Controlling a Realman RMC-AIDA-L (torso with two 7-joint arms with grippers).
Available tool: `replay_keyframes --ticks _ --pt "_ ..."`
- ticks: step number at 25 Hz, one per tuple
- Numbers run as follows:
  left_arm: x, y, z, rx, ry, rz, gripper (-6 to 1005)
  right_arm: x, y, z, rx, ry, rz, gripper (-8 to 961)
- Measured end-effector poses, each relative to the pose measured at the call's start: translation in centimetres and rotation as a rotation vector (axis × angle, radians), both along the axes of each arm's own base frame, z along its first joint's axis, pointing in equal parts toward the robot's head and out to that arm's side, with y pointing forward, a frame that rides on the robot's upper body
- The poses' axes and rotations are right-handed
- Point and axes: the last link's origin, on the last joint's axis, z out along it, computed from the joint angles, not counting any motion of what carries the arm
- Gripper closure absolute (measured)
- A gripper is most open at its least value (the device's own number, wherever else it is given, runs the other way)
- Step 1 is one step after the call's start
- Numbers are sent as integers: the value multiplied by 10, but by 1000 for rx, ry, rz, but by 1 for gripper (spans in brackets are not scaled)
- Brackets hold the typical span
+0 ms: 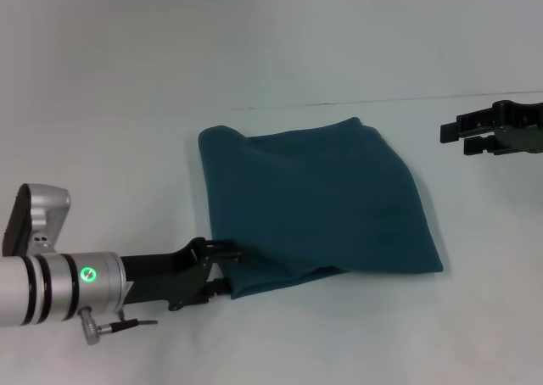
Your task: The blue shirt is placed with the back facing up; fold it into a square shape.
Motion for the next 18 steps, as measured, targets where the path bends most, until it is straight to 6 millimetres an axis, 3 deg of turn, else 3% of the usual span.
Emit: replay_keyframes --ticks 5,16,18 --pt "-1 1 2 4 4 -5 268 0 0 0 -1 0 0 350" --pt "3 2 -1 -10 21 -18 706 1 -1 1 3 3 -4 351" --pt "2 2 -1 -12 23 -19 863 2 -1 1 4 4 -5 351"
